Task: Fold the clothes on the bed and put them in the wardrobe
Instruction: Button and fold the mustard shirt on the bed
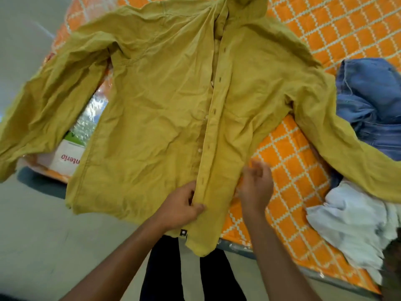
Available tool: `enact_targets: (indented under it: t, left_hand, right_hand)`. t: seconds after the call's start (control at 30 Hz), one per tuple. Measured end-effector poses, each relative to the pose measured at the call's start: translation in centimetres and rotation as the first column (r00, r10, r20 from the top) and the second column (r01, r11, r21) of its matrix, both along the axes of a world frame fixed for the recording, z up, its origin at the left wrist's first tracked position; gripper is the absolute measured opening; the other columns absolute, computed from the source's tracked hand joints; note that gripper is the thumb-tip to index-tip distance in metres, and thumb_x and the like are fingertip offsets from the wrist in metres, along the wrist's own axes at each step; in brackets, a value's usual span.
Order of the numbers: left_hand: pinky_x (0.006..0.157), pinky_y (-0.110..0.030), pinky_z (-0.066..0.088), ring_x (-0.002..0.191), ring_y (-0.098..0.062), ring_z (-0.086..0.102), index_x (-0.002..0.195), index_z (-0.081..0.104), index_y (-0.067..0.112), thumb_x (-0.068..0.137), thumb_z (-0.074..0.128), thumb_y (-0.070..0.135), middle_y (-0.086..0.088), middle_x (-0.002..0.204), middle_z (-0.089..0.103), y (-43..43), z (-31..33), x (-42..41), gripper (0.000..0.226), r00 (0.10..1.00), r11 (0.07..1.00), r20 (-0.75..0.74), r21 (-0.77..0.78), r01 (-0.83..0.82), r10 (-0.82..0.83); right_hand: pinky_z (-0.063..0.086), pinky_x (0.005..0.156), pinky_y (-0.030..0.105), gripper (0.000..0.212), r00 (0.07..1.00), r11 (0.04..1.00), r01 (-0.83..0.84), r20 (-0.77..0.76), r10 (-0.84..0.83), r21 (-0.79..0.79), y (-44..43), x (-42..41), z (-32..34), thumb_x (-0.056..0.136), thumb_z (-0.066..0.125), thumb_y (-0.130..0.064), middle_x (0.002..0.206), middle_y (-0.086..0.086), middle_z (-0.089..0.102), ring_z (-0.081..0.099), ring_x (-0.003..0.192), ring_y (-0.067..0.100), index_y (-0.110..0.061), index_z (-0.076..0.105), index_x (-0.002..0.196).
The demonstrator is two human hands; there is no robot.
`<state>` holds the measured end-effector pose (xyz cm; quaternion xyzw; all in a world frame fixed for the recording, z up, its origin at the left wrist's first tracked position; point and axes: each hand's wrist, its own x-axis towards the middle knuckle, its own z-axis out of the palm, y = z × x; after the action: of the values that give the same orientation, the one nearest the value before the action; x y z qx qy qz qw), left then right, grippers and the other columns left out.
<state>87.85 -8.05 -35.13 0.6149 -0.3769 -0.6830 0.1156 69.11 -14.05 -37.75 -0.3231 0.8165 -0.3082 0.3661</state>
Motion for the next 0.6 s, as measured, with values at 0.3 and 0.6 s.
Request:
enact_targets:
  t: [0.3, 0.6]
  left_hand:
    - [0.08, -0.03, 0.048, 0.1, -0.012, 0.064, 0.1, 0.065, 0.029, 0.095, 0.066, 0.022, 0.009, 0.107, 0.069, 1.4, 4.7, 3.9, 0.009, 0.796, 0.799, 0.06, -0.054, -0.6, 0.602]
    - [0.069, -0.028, 0.043, 0.086, -0.009, 0.05, 0.105, 0.056, 0.025, 0.099, 0.06, 0.028, 0.005, 0.1, 0.056, 1.8, 6.6, 5.8, 0.008, 0.752, 0.798, 0.299, -0.371, -0.476, 0.588]
  right_hand:
    - [0.051, 0.072, 0.014, 0.058, 0.878, 0.887, -0.412, 0.352, 0.324, 0.211, 15.0, -0.4, 2.2, 0.08, 0.083, -0.009, 0.101, -0.002, 0.063, 0.063, 0.087, 0.014, -0.039, 0.053, 0.12]
    - [0.045, 0.103, 0.042, 0.106, 0.774, 0.789, -0.6, -0.156, 0.614, 0.132, 17.9, 2.4, 2.2, 0.075, 0.085, -0.038, 0.16, 0.005, 0.019, 0.027, 0.147, 0.029, -0.036, 0.021, 0.159]
